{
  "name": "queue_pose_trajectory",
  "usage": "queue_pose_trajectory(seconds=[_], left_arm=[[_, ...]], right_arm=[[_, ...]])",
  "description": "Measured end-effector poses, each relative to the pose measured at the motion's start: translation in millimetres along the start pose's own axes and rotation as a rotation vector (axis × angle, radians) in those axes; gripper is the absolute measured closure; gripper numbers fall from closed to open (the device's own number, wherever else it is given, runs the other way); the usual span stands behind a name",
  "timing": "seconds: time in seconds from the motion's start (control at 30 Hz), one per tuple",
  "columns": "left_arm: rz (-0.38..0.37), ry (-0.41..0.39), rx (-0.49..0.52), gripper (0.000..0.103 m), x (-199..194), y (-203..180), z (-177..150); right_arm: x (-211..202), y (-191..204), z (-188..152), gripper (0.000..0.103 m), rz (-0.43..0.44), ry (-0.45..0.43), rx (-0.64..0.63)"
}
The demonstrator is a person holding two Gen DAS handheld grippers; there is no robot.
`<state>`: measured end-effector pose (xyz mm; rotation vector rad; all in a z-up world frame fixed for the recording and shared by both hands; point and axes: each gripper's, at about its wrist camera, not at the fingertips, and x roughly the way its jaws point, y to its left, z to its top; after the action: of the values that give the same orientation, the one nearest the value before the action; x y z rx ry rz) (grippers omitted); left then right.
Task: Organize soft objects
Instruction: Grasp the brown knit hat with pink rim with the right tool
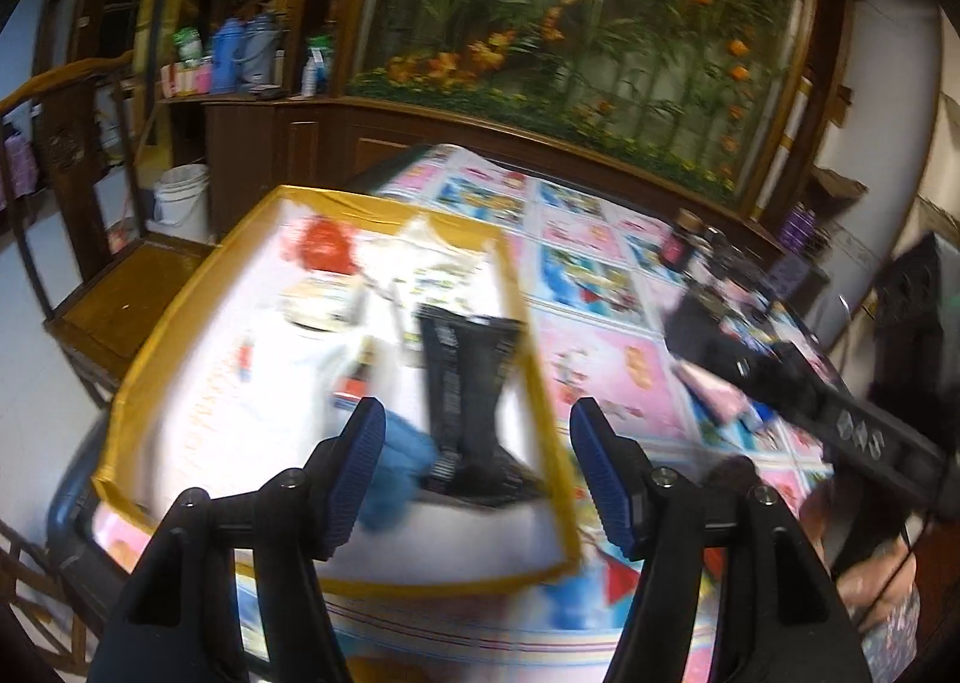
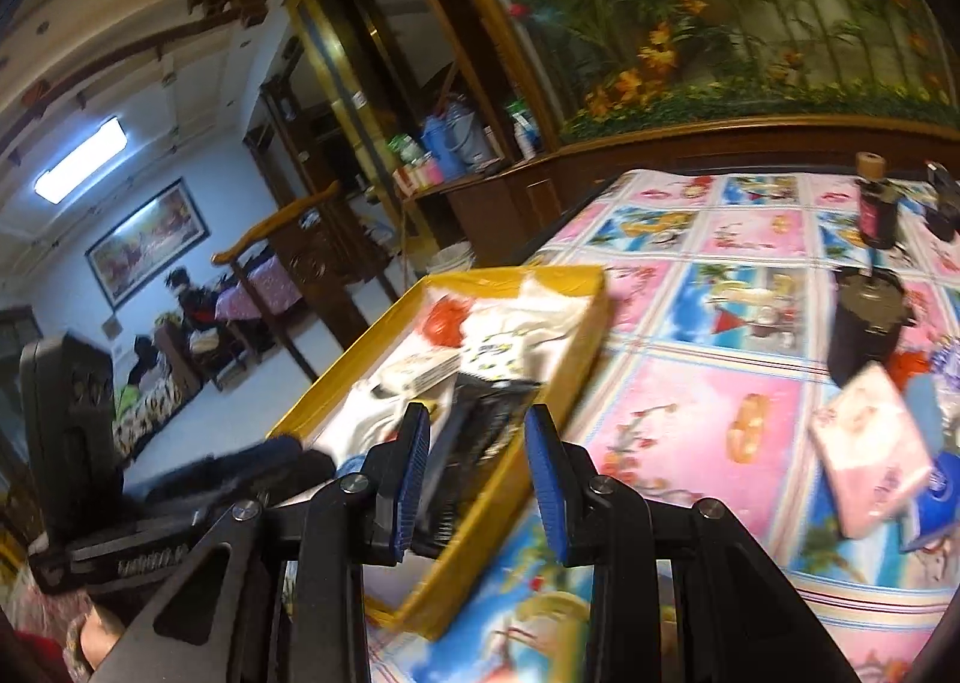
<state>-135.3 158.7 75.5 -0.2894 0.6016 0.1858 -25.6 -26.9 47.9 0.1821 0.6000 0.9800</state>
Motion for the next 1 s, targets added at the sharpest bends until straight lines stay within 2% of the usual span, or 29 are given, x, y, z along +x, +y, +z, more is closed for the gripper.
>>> queue_pose_trajectory(seconds=[0.13, 0.23, 0.3, 0.43, 0.5, 0.57, 0.77, 0.83, 0.87, 1.0], left_arm=[[-0.06, 0.042, 0.066, 0.038, 7.3, -35.8, -13.2], [-0.086, 0.081, 0.087, 0.038, 15.0, -51.6, -23.2], [-0.101, 0.103, 0.093, 0.038, 18.8, -57.5, -28.8], [-0.112, 0.125, 0.108, 0.038, 22.2, -67.3, -36.3], [-0.112, 0.131, 0.11, 0.038, 23.5, -69.5, -38.2], [-0.113, 0.138, 0.111, 0.038, 24.9, -70.6, -38.8], [-0.121, 0.155, 0.111, 0.038, 27.4, -72.3, -41.0], [-0.126, 0.164, 0.116, 0.034, 27.7, -74.1, -41.9], [-0.129, 0.169, 0.116, 0.029, 27.8, -75.3, -42.3], [-0.146, 0.202, 0.104, 0.018, 29.8, -83.1, -44.7]], right_arm=[[-32.6, -35.7, 3.5, 0.066, -0.058, -0.043, 0.063], [-51.4, -55.4, 1.5, 0.059, -0.097, -0.047, 0.086], [-58.0, -61.9, -1.6, 0.049, -0.112, -0.012, 0.069], [-60.6, -63.9, -12.0, 0.045, -0.151, 0.099, -0.007], [-59.3, -63.2, -20.5, 0.033, -0.136, 0.15, -0.042], [-54.6, -61.9, -28.8, 0.029, -0.154, 0.195, -0.079], [-32.4, -61.9, -46.1, 0.029, -0.178, 0.331, -0.119], [-25.5, -65.5, -50.7, 0.04, -0.166, 0.373, -0.104], [-24.2, -66.2, -52.1, 0.047, -0.156, 0.384, -0.1], [-37.5, -74.0, -44.6, 0.05, -0.167, 0.31, -0.059]])
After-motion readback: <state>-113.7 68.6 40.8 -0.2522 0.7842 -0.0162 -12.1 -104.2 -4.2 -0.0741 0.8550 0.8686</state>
